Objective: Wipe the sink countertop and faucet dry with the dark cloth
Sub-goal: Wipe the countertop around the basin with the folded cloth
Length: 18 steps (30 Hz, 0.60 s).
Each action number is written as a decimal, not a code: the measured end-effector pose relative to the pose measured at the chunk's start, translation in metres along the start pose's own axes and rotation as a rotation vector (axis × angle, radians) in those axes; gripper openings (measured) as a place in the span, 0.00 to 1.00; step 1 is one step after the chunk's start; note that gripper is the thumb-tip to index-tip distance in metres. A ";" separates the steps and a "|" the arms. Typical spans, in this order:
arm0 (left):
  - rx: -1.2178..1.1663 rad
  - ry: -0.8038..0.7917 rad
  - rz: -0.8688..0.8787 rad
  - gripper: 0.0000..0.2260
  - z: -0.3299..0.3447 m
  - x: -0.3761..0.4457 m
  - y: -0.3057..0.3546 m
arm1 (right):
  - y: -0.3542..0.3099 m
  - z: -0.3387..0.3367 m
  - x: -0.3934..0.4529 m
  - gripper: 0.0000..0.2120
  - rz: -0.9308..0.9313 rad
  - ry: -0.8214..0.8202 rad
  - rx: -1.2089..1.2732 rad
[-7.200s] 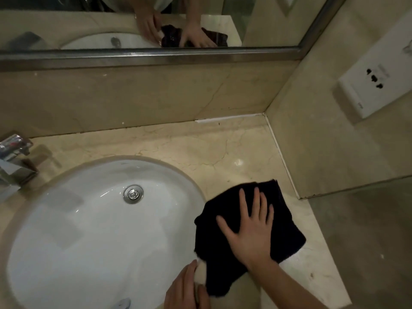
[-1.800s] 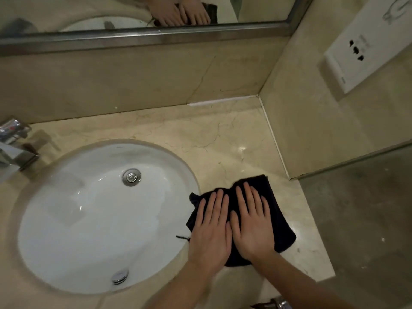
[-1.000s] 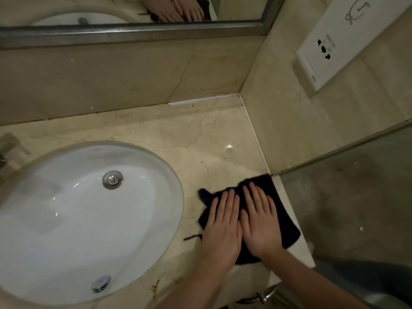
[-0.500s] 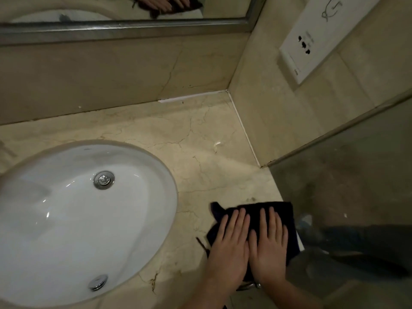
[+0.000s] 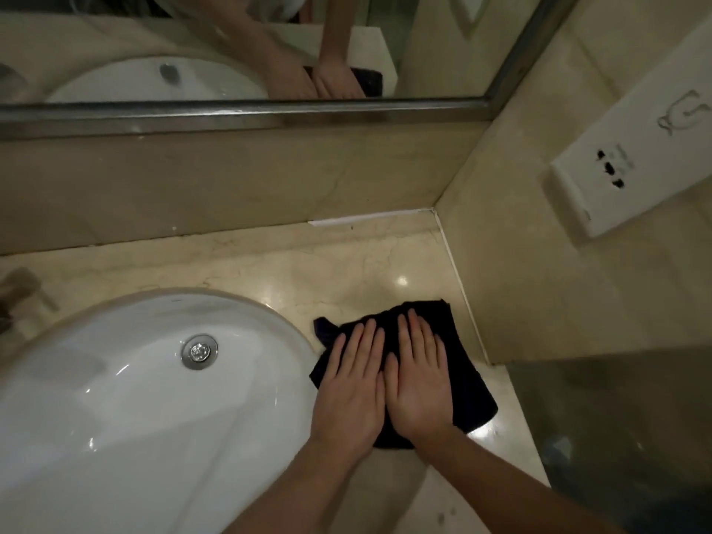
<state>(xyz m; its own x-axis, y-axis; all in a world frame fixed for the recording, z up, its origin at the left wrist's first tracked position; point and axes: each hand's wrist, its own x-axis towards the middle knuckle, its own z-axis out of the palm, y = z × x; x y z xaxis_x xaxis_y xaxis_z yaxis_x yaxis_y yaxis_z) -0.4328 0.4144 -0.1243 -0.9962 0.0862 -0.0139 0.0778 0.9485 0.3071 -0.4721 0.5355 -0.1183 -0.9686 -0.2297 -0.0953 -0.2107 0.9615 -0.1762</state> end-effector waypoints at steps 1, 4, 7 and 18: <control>0.002 0.011 -0.018 0.25 -0.002 0.015 -0.002 | 0.000 -0.001 0.017 0.28 -0.004 0.011 -0.003; -0.018 0.066 -0.082 0.25 -0.003 0.059 -0.008 | 0.001 -0.002 0.064 0.29 -0.019 0.028 -0.056; -0.021 0.096 -0.153 0.26 -0.005 0.102 -0.017 | 0.003 -0.005 0.111 0.31 0.005 0.027 -0.035; 0.007 0.052 -0.048 0.25 -0.005 0.076 -0.020 | -0.005 0.003 0.074 0.28 0.067 0.074 -0.051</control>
<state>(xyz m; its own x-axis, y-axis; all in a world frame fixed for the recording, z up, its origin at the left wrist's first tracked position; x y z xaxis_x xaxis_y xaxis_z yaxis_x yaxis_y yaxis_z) -0.5099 0.4002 -0.1265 -0.9995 0.0249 0.0216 0.0303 0.9532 0.3008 -0.5420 0.5131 -0.1270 -0.9875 -0.1542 -0.0319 -0.1493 0.9813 -0.1217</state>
